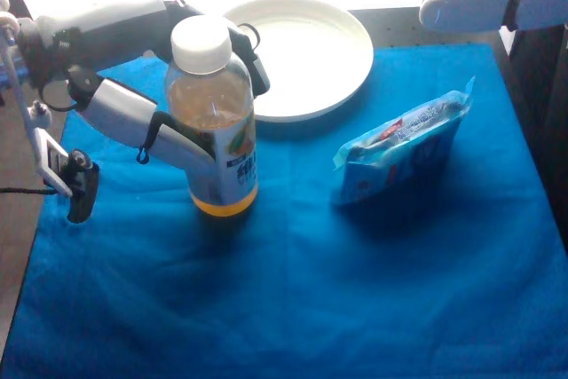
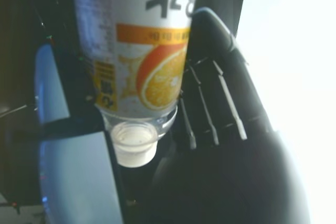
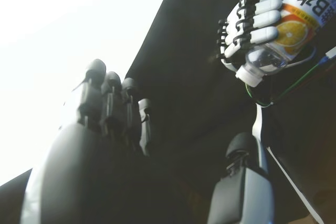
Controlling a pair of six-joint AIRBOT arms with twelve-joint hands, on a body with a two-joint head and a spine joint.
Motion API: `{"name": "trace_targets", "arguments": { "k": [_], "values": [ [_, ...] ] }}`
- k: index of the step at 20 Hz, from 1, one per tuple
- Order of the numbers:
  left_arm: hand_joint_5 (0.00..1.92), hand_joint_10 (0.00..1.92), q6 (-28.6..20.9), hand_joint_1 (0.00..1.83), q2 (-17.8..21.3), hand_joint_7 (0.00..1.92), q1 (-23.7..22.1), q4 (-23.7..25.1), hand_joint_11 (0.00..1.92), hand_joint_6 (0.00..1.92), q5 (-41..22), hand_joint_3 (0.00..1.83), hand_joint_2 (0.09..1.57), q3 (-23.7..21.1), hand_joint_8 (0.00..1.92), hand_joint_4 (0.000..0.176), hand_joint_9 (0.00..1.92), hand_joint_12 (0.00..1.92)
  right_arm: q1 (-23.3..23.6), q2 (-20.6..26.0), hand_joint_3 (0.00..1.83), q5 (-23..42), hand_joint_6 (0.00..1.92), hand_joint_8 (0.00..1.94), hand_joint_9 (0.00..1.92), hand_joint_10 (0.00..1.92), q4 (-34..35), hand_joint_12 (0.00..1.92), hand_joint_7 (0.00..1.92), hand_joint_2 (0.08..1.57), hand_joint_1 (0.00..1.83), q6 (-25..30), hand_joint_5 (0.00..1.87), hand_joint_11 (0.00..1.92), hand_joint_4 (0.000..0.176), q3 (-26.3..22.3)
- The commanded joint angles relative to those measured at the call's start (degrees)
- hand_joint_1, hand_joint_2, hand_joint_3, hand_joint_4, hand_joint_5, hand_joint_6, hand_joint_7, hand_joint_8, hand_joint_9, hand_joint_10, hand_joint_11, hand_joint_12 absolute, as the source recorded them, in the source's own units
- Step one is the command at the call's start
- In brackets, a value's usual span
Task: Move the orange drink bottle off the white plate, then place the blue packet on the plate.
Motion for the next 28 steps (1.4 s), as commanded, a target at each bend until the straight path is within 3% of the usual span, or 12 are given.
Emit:
{"name": "trace_targets", "arguments": {
  "k": [1,9,10,11,13,15,18,20,21,22,26,28],
  "values": [
    [0.94,1.02,-0.56,1.39,-0.51,1.06,-0.11,-3.27,0.86,0.96,-4.75,0.00,1.08,0.36,0.80,0.000,1.04,1.03,1.09,0.05,0.00,5.99,0.00,0.00,0.12,0.00,3.11,0.38,0.21,0.86,0.56,0.44,0.14,0.00,0.112,-0.06],
    [1.01,1.03,-0.74,1.39,-1.34,1.17,1.43,-3.42,0.88,0.79,-4.18,0.00,1.05,0.61,0.58,0.000,1.11,1.11,1.09,0.04,0.00,5.99,0.00,0.00,0.11,0.00,3.10,0.33,0.20,0.85,0.56,0.44,0.14,0.00,0.113,-0.09],
    [0.97,0.64,-0.84,1.27,-1.34,1.14,1.46,-3.23,0.72,0.95,-4.15,0.01,1.07,0.57,0.71,0.000,0.97,1.09,1.09,0.04,0.00,5.99,0.00,0.00,0.10,0.00,3.10,0.25,0.19,0.85,0.57,0.44,0.14,0.00,0.122,-0.09],
    [0.97,0.64,-0.96,1.27,-1.30,1.14,1.46,-3.03,0.72,0.95,-4.11,0.01,1.07,0.53,0.71,0.000,0.97,1.09,1.09,0.04,0.00,5.99,0.00,0.00,0.10,0.00,3.10,0.25,0.19,0.85,0.57,0.44,0.14,0.00,0.122,-0.10],
    [0.90,0.17,-1.14,1.19,-1.01,0.99,1.46,-2.62,0.56,0.21,-3.99,0.00,0.92,0.26,0.14,0.000,0.90,0.72,1.09,0.08,0.00,5.99,0.00,0.00,0.10,0.00,3.09,0.22,0.19,0.85,0.57,0.44,0.15,0.00,0.113,-0.13],
    [0.75,0.02,-1.17,1.07,-0.68,0.84,1.46,-2.26,0.47,0.02,-3.90,0.00,0.88,-0.02,0.01,0.000,0.78,0.59,1.09,0.07,0.00,5.99,0.00,0.00,0.10,0.00,3.09,0.19,0.20,0.85,0.56,0.44,0.14,0.00,0.114,-0.15],
    [0.50,0.00,-1.18,0.98,-0.08,0.55,1.47,-1.84,0.30,0.00,-3.75,0.00,0.82,-0.45,0.00,0.000,0.60,0.84,1.09,0.03,0.00,5.99,0.00,0.00,0.11,0.00,3.09,0.31,0.18,0.86,0.54,0.44,0.13,0.00,0.109,-0.14],
    [0.26,0.00,-1.18,0.91,0.18,0.24,1.47,-1.58,0.04,0.00,-3.59,0.00,0.76,-0.65,0.00,0.046,0.32,0.84,1.09,0.03,0.01,5.99,0.00,0.00,0.14,0.00,3.04,0.49,0.21,0.89,0.54,0.44,0.14,0.00,0.115,-0.12],
    [0.26,0.00,-1.18,0.91,0.45,0.24,1.44,-1.34,0.04,0.00,-3.37,0.00,0.76,-0.78,0.00,0.046,0.32,0.84,1.09,0.03,0.01,5.98,0.00,0.00,0.14,0.00,2.96,0.49,0.21,0.89,0.54,0.44,0.14,0.00,0.115,-0.11],
    [0.06,0.00,-1.17,0.84,0.75,0.03,1.42,-1.24,0.00,0.00,-3.19,0.00,0.73,-0.90,0.00,0.088,0.10,0.61,1.09,0.03,0.00,5.98,0.00,0.00,0.15,0.00,2.91,0.53,0.20,0.90,0.54,0.44,0.14,0.00,0.100,-0.11],
    [0.00,0.00,-1.17,0.73,3.37,0.00,1.42,-0.73,0.00,0.00,-1.66,0.00,0.64,-2.16,0.00,0.171,0.00,0.01,1.09,-0.04,0.00,5.88,0.00,0.00,0.08,0.00,2.12,0.39,0.17,0.81,0.62,0.57,0.11,0.00,0.140,-0.14],
    [0.00,0.00,-1.17,0.70,5.56,0.00,1.32,-0.44,0.00,0.00,-0.71,0.00,0.62,-3.31,0.00,0.176,0.00,0.00,1.09,-0.04,0.00,5.02,0.00,0.00,0.08,0.00,0.85,0.44,0.15,0.78,0.66,1.47,0.09,0.00,0.133,-0.14]
  ]
}}
